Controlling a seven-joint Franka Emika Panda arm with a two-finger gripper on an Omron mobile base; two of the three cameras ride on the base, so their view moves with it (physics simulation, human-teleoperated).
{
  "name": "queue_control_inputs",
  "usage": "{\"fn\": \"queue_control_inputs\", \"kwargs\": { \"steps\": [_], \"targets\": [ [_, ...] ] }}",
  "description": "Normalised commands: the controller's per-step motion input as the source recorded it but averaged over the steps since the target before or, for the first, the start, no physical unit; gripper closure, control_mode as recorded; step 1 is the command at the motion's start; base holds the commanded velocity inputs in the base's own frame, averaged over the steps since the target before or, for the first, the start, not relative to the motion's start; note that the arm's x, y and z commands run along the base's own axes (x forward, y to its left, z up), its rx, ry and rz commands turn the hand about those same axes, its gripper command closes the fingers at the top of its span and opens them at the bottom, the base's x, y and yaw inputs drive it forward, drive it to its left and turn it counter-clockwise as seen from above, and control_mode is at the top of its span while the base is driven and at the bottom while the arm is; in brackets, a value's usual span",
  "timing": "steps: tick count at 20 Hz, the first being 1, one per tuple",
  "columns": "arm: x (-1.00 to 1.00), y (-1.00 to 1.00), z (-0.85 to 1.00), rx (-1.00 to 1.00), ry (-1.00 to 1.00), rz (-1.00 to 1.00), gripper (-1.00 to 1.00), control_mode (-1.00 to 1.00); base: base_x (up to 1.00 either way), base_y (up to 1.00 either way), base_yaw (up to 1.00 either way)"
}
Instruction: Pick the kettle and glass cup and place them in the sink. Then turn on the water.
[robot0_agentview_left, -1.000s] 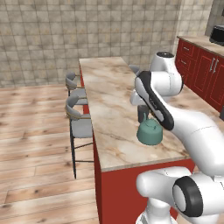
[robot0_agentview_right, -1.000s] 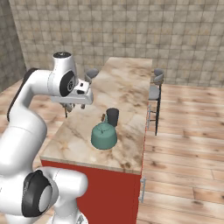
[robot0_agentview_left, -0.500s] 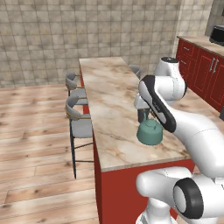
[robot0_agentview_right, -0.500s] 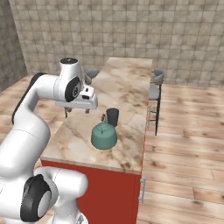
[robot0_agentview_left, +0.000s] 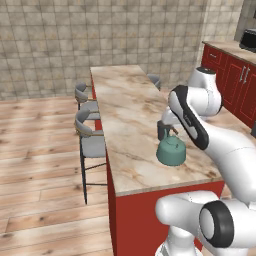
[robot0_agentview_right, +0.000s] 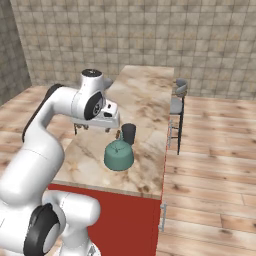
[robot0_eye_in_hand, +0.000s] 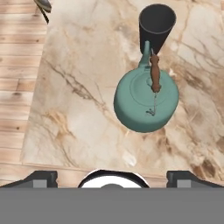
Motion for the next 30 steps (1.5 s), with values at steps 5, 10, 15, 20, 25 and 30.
{"fn": "queue_control_inputs", "kwargs": {
  "steps": [5, 10, 15, 20, 25, 30],
  "targets": [
    [0.03, -0.22, 0.00, 0.03, 0.01, 0.00, -1.00, -1.00, 0.00, 0.00, 0.00],
    [0.08, -0.17, -0.03, 0.01, 0.00, 0.00, -1.00, -1.00, 0.00, 0.00, 0.00],
    [0.14, -0.12, -0.08, 0.00, 0.00, 0.00, -1.00, -1.00, 0.00, 0.00, 0.00],
    [0.14, -0.11, -0.12, 0.00, 0.00, 0.00, -1.00, -1.00, 0.00, 0.00, 0.00],
    [0.16, -0.07, -0.14, 0.00, 0.00, 0.00, -1.00, -1.00, 0.00, 0.00, 0.00],
    [0.17, -0.09, -0.13, 0.00, 0.00, 0.00, -1.00, -1.00, 0.00, 0.00, 0.00]
  ]
}}
